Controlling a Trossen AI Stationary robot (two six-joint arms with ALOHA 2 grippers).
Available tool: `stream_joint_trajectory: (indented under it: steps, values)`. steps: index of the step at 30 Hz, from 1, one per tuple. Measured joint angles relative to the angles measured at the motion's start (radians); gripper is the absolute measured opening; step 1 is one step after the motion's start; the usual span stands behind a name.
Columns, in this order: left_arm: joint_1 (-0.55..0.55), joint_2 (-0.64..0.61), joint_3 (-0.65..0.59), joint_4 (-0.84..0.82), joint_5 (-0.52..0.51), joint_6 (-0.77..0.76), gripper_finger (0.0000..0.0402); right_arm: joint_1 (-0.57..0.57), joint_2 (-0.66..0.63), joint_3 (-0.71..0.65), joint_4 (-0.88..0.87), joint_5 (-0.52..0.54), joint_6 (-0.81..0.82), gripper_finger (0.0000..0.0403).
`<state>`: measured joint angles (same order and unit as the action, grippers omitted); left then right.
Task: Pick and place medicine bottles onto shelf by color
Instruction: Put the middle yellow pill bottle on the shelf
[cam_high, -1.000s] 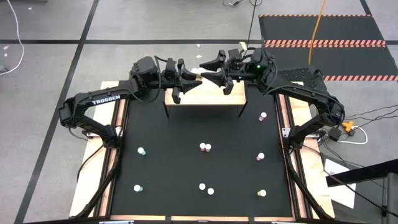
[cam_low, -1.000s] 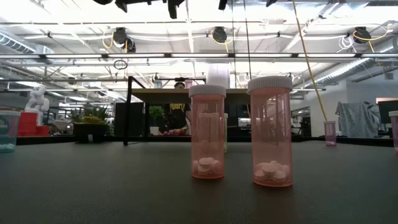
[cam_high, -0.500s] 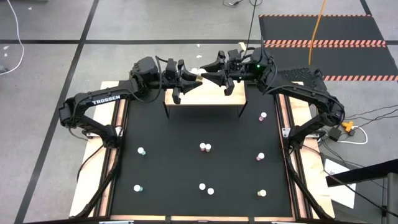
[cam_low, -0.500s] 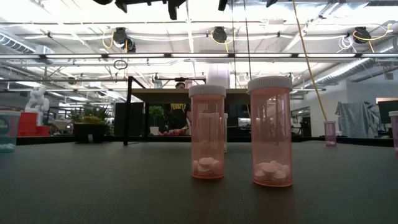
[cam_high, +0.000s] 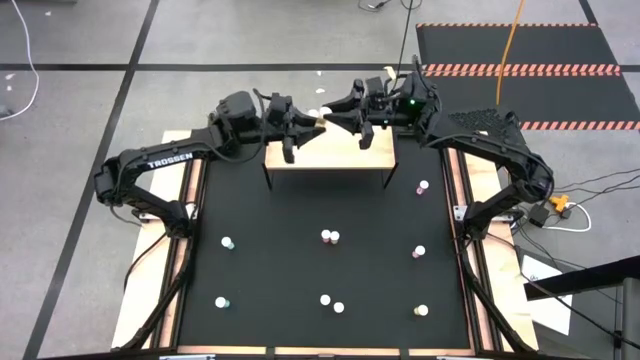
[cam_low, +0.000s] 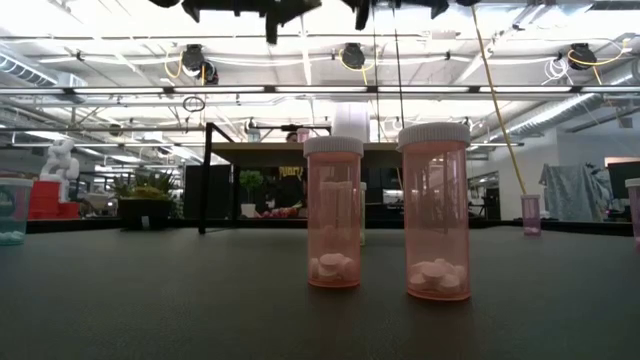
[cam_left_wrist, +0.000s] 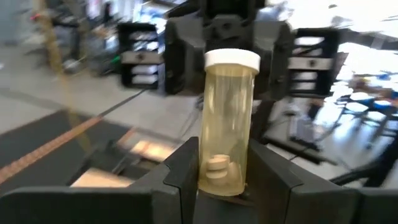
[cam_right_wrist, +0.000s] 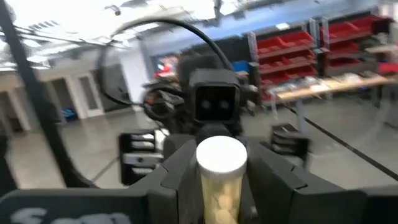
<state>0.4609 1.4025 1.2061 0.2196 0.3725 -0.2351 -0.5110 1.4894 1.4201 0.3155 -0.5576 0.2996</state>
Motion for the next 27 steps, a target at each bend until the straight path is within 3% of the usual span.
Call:
stream_joint_trajectory:
  steps: [9,17,22,27]
  values:
    - [0.030,-0.001,0.002,-0.142,-0.044,-0.056,0.0134,-0.051,0.004,-0.002,-0.067,0.014,-0.090,0.0117]
    - [0.036,-0.001,-0.002,-0.157,-0.086,-0.033,0.0253,-0.059,0.032,0.000,-0.027,0.012,-0.086,0.0117]
    - [0.041,-0.018,-0.004,-0.309,-0.087,0.010,0.0312,-0.115,0.024,0.005,-0.158,0.124,-0.183,0.0117]
    - [0.045,-0.065,-0.003,-0.504,-0.138,0.052,0.0336,-0.152,0.062,0.000,-0.275,0.201,-0.318,0.0117]
